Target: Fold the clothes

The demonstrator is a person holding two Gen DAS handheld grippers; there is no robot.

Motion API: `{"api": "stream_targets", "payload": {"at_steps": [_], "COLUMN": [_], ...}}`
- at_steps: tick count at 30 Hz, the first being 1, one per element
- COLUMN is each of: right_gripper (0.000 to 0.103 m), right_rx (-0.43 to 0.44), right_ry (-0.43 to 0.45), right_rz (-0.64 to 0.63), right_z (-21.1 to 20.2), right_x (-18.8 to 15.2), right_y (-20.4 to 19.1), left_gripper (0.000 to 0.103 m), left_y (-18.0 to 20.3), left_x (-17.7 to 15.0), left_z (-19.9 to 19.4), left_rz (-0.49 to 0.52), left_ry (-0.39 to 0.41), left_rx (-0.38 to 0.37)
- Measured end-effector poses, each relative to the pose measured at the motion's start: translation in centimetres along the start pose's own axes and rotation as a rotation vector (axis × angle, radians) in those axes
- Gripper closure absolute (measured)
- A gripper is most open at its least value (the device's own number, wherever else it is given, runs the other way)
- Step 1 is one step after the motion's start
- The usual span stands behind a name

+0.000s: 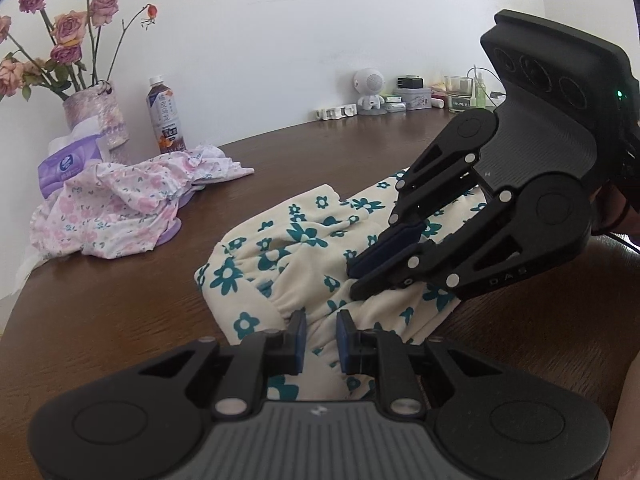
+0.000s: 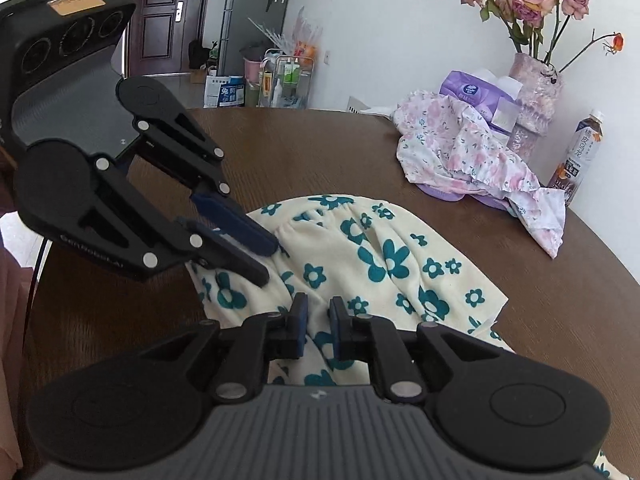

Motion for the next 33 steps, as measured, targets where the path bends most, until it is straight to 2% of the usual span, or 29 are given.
{"api": "stream_targets", "payload": {"at_steps": [4, 5, 7, 10, 14, 15, 18, 21, 22, 25, 27, 32, 33], "right_gripper": [0.097, 0.100, 0.101, 0.100, 0.100, 0.100, 0.100, 0.100, 0.099, 0.085, 0.076, 0.076, 0.080], "right_rx": [-0.003, -0.019, -0.036, -0.046, -0.071, -0.071, -0.077, -0.075, -0.071, -0.069, -0.069, -0.025, -0.014], "right_ry": [-0.026, -0.041, -0.058, -0.042, -0.035, -0.033, -0.031, -0.025, 0.003, 0.061, 0.050, 0.024, 0.020], "right_rz": [-0.014, -0.019, -0.018, 0.020, 0.003, 0.006, 0.005, -0.009, -0.007, -0.007, -0.037, -0.034, -0.034], "right_z": [-0.3, -0.4, -0.5, -0.8, -0.9, -0.9, -0.9, -1.4, -1.9, -2.5, -1.5, 1.2, 1.4], "right_x": [-0.5, -0.7, -1.5, -1.8, -1.9, -2.0, -1.9, -1.3, -0.7, 1.0, 1.7, 2.1, 1.9], "right_y": [0.3, 0.5, 0.8, 0.8, 0.4, 0.4, 0.4, 0.2, 0.2, 0.4, 0.4, 1.1, 1.1], "left_gripper": [0.094, 0.094, 0.094, 0.094, 0.091, 0.090, 0.081, 0.080, 0.081, 0.085, 0.085, 0.086, 0.086], "left_y": [-0.2, -0.3, -0.3, -0.1, 0.4, 0.5, 0.7, 0.6, 0.4, -0.1, -0.2, -0.6, -0.7], "left_x": [-0.1, -0.2, -0.2, 0.0, 1.5, 1.7, 1.6, 0.7, 0.6, 0.5, 0.5, 1.0, 1.4], "left_z": [-0.1, -0.1, -0.2, -0.7, -2.0, -1.9, -0.8, 0.2, 0.3, 0.4, 0.4, -0.6, -0.9], "left_rz": [0.003, 0.002, 0.006, 0.025, 0.059, 0.078, 0.117, 0.121, 0.113, 0.098, 0.099, 0.094, 0.096], "left_ry": [-0.002, -0.002, 0.002, 0.015, 0.058, 0.052, 0.012, -0.012, -0.010, -0.012, -0.012, -0.001, 0.008], "left_rx": [0.003, 0.006, 0.009, 0.002, -0.026, -0.020, -0.009, -0.009, -0.014, -0.031, -0.040, -0.051, -0.050]}}
Point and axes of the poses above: each gripper's, at about its wrist camera, not at the fingertips, and z roughly the way its jaws point, y to its right, x to its top, the point moved 5 cm from there along z, roughly the way its jaws point, and after that the axes turned 9 degrees about -z, right-handed, at the moved point
